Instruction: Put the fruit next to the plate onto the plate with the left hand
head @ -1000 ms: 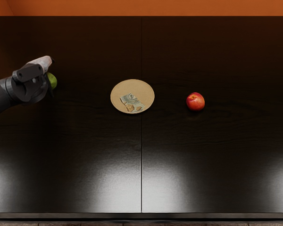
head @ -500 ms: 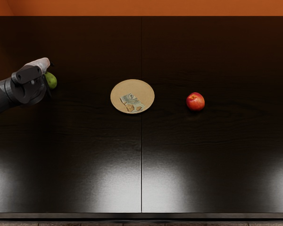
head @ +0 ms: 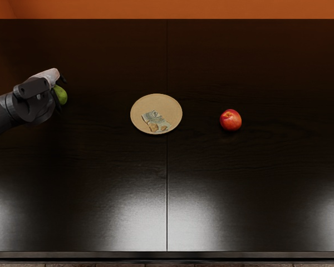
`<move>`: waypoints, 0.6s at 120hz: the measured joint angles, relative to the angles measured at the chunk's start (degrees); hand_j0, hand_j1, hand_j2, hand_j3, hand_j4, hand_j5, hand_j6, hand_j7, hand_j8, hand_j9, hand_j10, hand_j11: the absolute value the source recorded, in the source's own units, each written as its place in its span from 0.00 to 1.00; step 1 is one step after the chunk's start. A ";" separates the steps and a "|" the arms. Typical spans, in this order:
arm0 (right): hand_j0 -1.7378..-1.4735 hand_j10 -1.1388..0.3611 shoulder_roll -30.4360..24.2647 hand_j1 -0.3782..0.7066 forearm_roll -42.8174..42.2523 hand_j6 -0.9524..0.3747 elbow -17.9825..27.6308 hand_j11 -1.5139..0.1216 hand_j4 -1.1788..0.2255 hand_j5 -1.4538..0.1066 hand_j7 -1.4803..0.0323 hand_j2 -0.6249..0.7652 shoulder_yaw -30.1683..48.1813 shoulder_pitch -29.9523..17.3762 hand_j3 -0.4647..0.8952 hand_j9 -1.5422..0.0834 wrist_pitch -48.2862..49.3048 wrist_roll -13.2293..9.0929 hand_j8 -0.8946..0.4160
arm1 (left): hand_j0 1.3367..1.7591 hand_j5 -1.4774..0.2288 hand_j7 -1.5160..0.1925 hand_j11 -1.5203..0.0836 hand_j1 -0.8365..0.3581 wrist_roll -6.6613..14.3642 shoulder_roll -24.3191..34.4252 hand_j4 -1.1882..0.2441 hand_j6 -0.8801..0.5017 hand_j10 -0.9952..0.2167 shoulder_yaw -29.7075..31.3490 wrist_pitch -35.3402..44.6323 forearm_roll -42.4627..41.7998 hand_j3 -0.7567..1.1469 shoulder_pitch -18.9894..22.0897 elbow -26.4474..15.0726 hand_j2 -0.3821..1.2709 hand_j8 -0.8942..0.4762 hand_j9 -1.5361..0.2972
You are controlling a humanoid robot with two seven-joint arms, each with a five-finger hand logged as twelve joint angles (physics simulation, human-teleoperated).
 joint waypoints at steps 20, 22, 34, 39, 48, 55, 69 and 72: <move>0.30 0.76 0.00 0.03 0.00 0.72 0.00 0.93 0.84 0.93 0.98 0.45 0.00 0.00 0.34 0.95 0.00 0.00 0.68 | 0.76 0.58 0.60 0.64 0.61 0.00 -0.05 0.56 0.36 0.51 -0.04 0.00 -0.02 0.40 0.00 0.00 0.28 0.37 0.57; 0.30 0.76 0.00 0.03 0.00 0.72 0.00 0.93 0.84 0.93 0.98 0.45 0.00 0.00 0.34 0.95 0.01 0.00 0.68 | 0.76 0.58 0.60 0.64 0.61 -0.01 -0.04 0.56 0.36 0.50 -0.05 0.00 -0.02 0.40 0.00 0.00 0.28 0.37 0.57; 0.30 0.76 0.00 0.03 0.00 0.72 0.00 0.93 0.84 0.93 0.98 0.45 0.00 0.00 0.34 0.95 0.00 0.00 0.68 | 0.76 0.57 0.59 0.63 0.60 -0.01 -0.01 0.55 0.35 0.50 -0.07 0.00 -0.24 0.40 0.00 0.00 0.28 0.36 0.56; 0.30 0.76 0.00 0.03 0.00 0.72 0.00 0.93 0.84 0.93 0.98 0.45 0.00 0.00 0.34 0.95 0.00 0.00 0.68 | 0.76 0.56 0.59 0.63 0.60 -0.01 0.00 0.55 0.35 0.49 -0.02 0.00 -0.51 0.40 0.04 0.00 0.28 0.36 0.56; 0.30 0.76 0.00 0.03 0.00 0.72 0.00 0.93 0.84 0.93 0.98 0.45 0.00 0.00 0.34 0.95 0.01 0.00 0.68 | 0.76 0.56 0.58 0.62 0.59 -0.01 0.00 0.55 0.34 0.49 0.12 0.00 -0.80 0.40 0.00 0.00 0.28 0.36 0.55; 0.30 0.76 0.00 0.03 0.00 0.72 0.00 0.93 0.84 0.93 0.98 0.45 0.00 0.00 0.34 0.95 0.01 0.00 0.68 | 0.76 0.56 0.58 0.62 0.59 -0.01 -0.02 0.54 0.34 0.48 0.24 0.00 -0.91 0.40 0.00 0.00 0.28 0.35 0.55; 0.30 0.76 0.00 0.03 0.00 0.72 0.00 0.93 0.84 0.93 0.98 0.45 0.00 0.00 0.34 0.95 0.00 0.00 0.68 | 0.76 0.54 0.56 0.60 0.56 0.03 -0.08 0.53 0.32 0.46 0.42 -0.02 -0.99 0.40 0.07 0.00 0.29 0.34 0.53; 0.30 0.76 0.00 0.03 0.00 0.72 0.00 0.93 0.84 0.93 0.98 0.45 0.00 0.00 0.34 0.95 0.00 0.00 0.68 | 0.76 0.53 0.55 0.59 0.55 0.04 -0.09 0.52 0.32 0.46 0.45 -0.02 -1.00 0.40 0.08 0.00 0.29 0.33 0.53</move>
